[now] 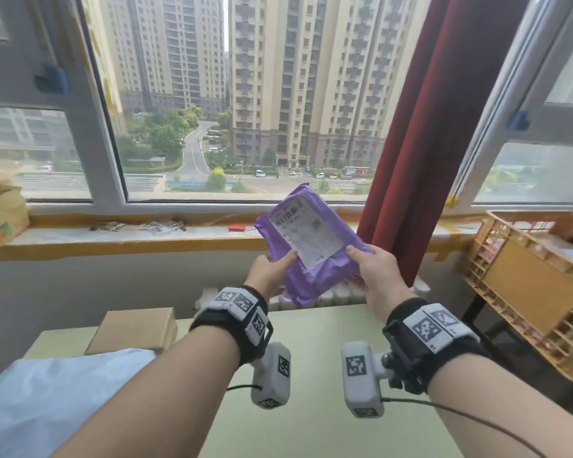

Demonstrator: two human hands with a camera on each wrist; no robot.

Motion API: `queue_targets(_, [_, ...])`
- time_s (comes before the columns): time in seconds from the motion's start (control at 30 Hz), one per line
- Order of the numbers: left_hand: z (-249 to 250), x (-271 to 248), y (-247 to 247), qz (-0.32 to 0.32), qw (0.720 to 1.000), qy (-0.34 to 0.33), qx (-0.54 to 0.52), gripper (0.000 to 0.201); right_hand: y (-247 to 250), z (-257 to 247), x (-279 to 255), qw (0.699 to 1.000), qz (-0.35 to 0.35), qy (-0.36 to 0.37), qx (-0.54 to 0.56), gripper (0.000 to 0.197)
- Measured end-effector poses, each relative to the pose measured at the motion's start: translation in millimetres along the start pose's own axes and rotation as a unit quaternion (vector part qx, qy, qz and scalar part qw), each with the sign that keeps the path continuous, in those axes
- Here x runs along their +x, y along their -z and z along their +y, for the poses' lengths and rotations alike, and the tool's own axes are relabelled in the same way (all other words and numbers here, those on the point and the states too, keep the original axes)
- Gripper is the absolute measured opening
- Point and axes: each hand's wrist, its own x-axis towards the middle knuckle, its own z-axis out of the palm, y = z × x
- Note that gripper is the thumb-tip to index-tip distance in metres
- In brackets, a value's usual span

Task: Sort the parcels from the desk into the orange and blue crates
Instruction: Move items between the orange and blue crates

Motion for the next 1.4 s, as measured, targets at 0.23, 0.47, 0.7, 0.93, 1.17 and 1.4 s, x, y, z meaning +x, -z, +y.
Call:
queue_targets(0.23, [3.9, -24.0, -110.4, -0.050, 0.990, -0.083, -0.102, 0.031, 110.4, -0.8, -6.5, 0.995, -0.026, -0.043, -0.084, 0.017])
queue_targets(0.47, [-7.5, -56.2, -239.9, -0.132, 0.985, -0.088, -0.061, 0.035, 229.3, 0.5, -4.7, 0.992, 0.021, -0.068, -0.108, 0.033])
queue_targets(0.7, [-22.5, -87.0, -364.6, -0.193, 0.978, -0.084, -0.013, 0.030, 355.2, 20.8, 0.5, 0.984, 0.077, -0.081, -0.141, 0.023])
queue_targets(0.93, [-42.0, -113.9, -465.2, -0.246, 0.968, -0.056, -0.009, 0.035, 459.8, 33.2, -5.8, 0.977, 0.112, -0.107, -0.143, 0.022])
queue_targets(1.17, [-45.2, -120.2, -536.3, -0.270, 0.962, -0.027, -0.015, 0.043, 525.7, 43.3, -4.5, 0.962, 0.165, -0.139, -0.165, 0.013])
queue_targets(1.4, [-41.4, -112.5, -611.0, -0.312, 0.950, -0.011, -0.017, 0.055, 584.1, 43.9, 18.6, 0.954, 0.200, -0.148, -0.167, 0.013])
